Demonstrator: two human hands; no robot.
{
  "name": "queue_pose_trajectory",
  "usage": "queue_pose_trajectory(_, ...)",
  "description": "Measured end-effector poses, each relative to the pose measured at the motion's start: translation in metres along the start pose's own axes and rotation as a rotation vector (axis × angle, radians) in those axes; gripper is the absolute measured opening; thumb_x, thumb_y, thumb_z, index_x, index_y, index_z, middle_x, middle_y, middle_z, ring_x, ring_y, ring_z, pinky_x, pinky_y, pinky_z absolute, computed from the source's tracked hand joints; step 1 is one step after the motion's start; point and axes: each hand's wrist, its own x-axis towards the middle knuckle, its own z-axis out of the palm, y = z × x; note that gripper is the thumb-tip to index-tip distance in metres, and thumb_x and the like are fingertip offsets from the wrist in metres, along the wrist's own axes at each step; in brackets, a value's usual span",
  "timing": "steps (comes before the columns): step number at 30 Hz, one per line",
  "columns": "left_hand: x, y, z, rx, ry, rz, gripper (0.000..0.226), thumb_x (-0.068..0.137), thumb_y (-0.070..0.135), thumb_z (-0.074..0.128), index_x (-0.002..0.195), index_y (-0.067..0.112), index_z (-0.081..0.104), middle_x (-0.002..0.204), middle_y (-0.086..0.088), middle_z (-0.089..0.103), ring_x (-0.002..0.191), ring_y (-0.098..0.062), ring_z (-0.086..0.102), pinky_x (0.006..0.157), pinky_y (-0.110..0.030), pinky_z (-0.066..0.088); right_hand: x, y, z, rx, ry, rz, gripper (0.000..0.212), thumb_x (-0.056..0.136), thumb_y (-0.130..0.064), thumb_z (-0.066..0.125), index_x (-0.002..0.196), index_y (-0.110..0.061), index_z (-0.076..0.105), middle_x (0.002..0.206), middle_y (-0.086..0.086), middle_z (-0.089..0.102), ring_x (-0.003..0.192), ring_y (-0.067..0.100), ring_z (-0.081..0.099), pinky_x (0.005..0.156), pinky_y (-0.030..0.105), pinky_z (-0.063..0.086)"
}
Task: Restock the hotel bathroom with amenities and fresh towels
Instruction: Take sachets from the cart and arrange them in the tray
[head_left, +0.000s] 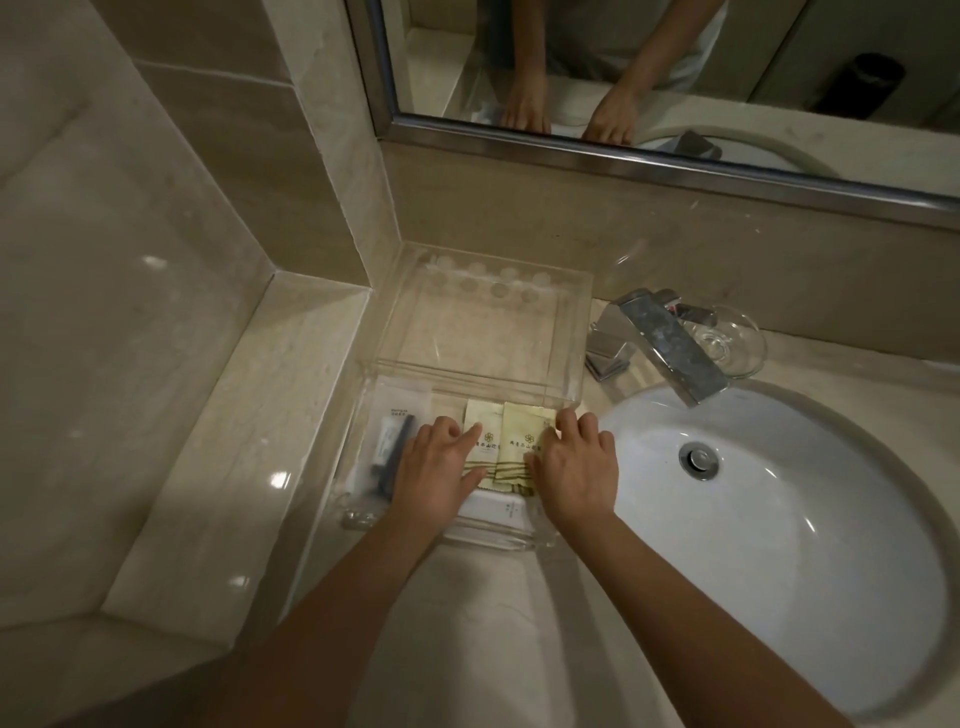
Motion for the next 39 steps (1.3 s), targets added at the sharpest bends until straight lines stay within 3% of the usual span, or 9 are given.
queue_pose_trajectory(5, -0.008, -0.002, -0.005, -0.077, 0.030, -0.032, 0.053, 0.092, 0.037, 0.050, 0.142, 0.025, 0.035, 0.134, -0.003, 0.042, 0.122, -0.021, 0.040, 0.103, -0.033, 0.033, -0.012, 0.003, 0.002, 0.010, 0.006, -0.026, 0.034, 0.089, -0.037, 0.053, 0.105, -0.009, 0.063, 0.118, 0.005, 0.051, 0.104, 0.026, 0.046, 0.083, 0.036, 0.037)
queue_pose_trajectory(8, -0.023, -0.004, -0.009, -0.219, 0.078, -0.068, 0.049, 0.093, 0.031, 0.051, 0.140, 0.021, 0.040, 0.134, -0.002, 0.044, 0.129, -0.022, 0.036, 0.105, -0.033, 0.029, -0.023, 0.001, 0.002, 0.040, 0.043, 0.033, 0.034, 0.075, -0.035, 0.070, 0.094, -0.007, 0.068, 0.105, 0.008, 0.061, 0.087, 0.029, 0.056, 0.068, 0.037, 0.047)
queue_pose_trajectory(11, -0.044, -0.009, -0.014, -0.381, 0.160, -0.126, 0.043, 0.093, 0.024, 0.053, 0.134, 0.018, 0.048, 0.134, -0.002, 0.046, 0.126, -0.020, 0.039, 0.105, -0.033, 0.031, -0.037, 0.002, 0.001, 0.135, 0.174, 0.039, 0.025, 0.076, -0.029, 0.063, 0.091, -0.009, 0.070, 0.101, 0.011, 0.065, 0.080, 0.032, 0.059, 0.061, 0.035, 0.049)
queue_pose_trajectory(16, -0.084, -0.016, -0.009, -0.819, 0.366, -0.417, 0.021, 0.086, 0.013, 0.061, 0.107, 0.016, 0.061, 0.106, -0.002, 0.058, 0.100, -0.018, 0.057, 0.085, -0.027, 0.045, -0.068, -0.001, 0.002, 0.348, 0.260, -0.021, 0.021, 0.077, -0.021, 0.068, 0.095, -0.011, 0.071, 0.100, 0.010, 0.065, 0.084, 0.033, 0.058, 0.068, 0.037, 0.047)
queue_pose_trajectory(20, -0.100, -0.014, 0.006, -0.981, 0.318, -0.641, 0.012, 0.083, 0.014, 0.065, 0.092, 0.012, 0.056, 0.095, -0.006, 0.062, 0.094, -0.026, 0.059, 0.075, -0.025, 0.042, -0.081, -0.013, 0.008, 0.307, 0.247, -0.138, 0.023, 0.067, -0.022, 0.078, 0.087, -0.016, 0.069, 0.083, 0.002, 0.068, 0.074, 0.027, 0.058, 0.061, 0.032, 0.044)
queue_pose_trajectory(24, -0.103, -0.006, 0.017, -1.129, 0.202, -0.884, 0.035, 0.078, 0.028, 0.070, 0.103, 0.010, 0.054, 0.109, -0.014, 0.061, 0.095, -0.026, 0.057, 0.086, -0.032, 0.043, -0.082, -0.021, 0.012, 0.160, 0.213, -0.259, 0.031, 0.057, -0.026, 0.083, 0.081, -0.015, 0.067, 0.075, 0.000, 0.064, 0.070, 0.026, 0.058, 0.057, 0.032, 0.045)
queue_pose_trajectory(29, -0.103, 0.001, 0.021, -1.405, 0.165, -0.918, 0.078, 0.068, 0.034, 0.074, 0.135, 0.014, 0.038, 0.122, -0.005, 0.056, 0.110, -0.018, 0.055, 0.100, -0.037, 0.044, -0.073, -0.022, 0.022, 0.007, 0.158, -0.360, 0.037, 0.052, -0.035, 0.085, 0.074, -0.015, 0.062, 0.070, 0.000, 0.061, 0.067, 0.024, 0.055, 0.055, 0.031, 0.042)
queue_pose_trajectory(33, -0.099, -0.004, 0.020, -1.555, 0.188, -0.960, 0.066, 0.083, 0.018, 0.067, 0.139, 0.009, 0.033, 0.128, -0.009, 0.053, 0.100, -0.017, 0.056, 0.085, -0.029, 0.042, -0.066, -0.017, 0.027, -0.020, 0.204, -0.423, 0.028, 0.054, -0.025, 0.083, 0.067, -0.015, 0.061, 0.065, 0.000, 0.060, 0.065, 0.024, 0.054, 0.055, 0.029, 0.041)
queue_pose_trajectory(39, -0.101, -0.012, 0.018, -1.606, 0.186, -0.885, 0.054, 0.087, 0.017, 0.062, 0.135, 0.003, 0.042, 0.132, -0.010, 0.053, 0.115, -0.018, 0.055, 0.089, -0.025, 0.045, -0.061, -0.014, 0.026, 0.028, 0.233, -0.440, 0.027, 0.055, -0.025, 0.081, 0.069, -0.015, 0.062, 0.068, 0.000, 0.061, 0.067, 0.024, 0.054, 0.058, 0.029, 0.041)
